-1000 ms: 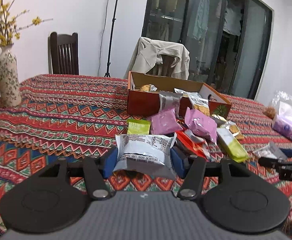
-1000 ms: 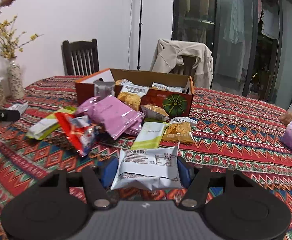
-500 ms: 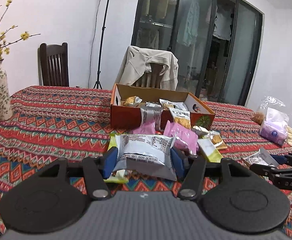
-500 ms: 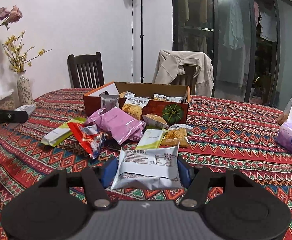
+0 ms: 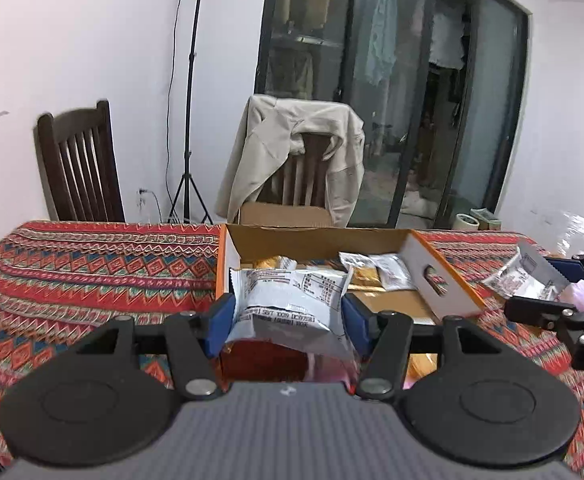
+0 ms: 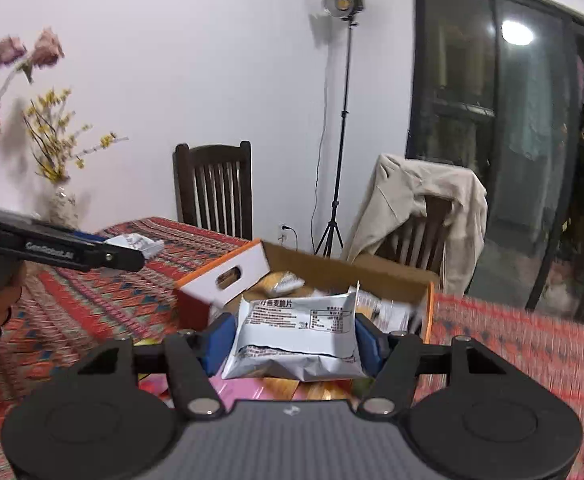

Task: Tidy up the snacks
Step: 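Carry both white packets over the cardboard box and lower them inside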

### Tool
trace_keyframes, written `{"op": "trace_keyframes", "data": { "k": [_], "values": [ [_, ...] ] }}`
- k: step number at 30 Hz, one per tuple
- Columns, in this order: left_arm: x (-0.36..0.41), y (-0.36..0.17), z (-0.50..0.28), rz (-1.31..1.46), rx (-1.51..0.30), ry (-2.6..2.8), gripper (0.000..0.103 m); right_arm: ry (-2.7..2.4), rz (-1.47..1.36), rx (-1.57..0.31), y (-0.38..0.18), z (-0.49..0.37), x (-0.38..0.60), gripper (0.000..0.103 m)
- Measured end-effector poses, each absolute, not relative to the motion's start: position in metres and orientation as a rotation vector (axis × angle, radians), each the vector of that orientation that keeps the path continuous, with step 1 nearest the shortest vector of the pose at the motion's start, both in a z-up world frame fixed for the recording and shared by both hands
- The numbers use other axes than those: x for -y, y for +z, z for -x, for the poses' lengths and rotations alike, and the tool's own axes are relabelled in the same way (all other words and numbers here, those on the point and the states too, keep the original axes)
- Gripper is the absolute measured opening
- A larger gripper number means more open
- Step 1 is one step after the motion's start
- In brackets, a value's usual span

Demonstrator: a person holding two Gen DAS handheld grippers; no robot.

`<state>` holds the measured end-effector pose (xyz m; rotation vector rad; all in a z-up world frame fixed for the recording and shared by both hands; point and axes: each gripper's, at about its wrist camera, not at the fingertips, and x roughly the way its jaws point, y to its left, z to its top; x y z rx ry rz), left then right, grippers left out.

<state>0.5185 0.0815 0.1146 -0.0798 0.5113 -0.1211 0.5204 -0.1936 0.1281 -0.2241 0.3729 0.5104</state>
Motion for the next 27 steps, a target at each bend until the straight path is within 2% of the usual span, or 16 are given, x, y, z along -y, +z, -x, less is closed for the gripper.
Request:
{"op": "trace_keyframes", "data": {
  "k": [10, 20, 22, 26, 27],
  "values": [
    [-0.088, 0.106, -0.668, 0.057, -0.59, -0.08, 0.059, 0.536, 0.149, -0.53, 0.122, -0.691, 0.145, 0.063],
    [-0.073, 0.066, -0.775, 0.087, -0.728, -0.07, 0.059, 0.473, 0.096, -0.839, 0.054, -0.825, 0.103, 0.064],
    [-0.069, 0.058, -0.787, 0.103, -0.755, -0.075, 0.059, 0.454, 0.113, -0.866, 0.041, -0.838, 0.097, 0.071],
    [-0.059, 0.047, -0.799, 0.125, -0.775, -0.085, 0.059, 0.448, 0.13, -0.872, 0.037, -0.839, 0.102, 0.074],
    [-0.056, 0.046, -0.8, 0.118, -0.776, -0.087, 0.06, 0.457, 0.139, -0.865, 0.04, -0.837, 0.105, 0.082]
  ]
}}
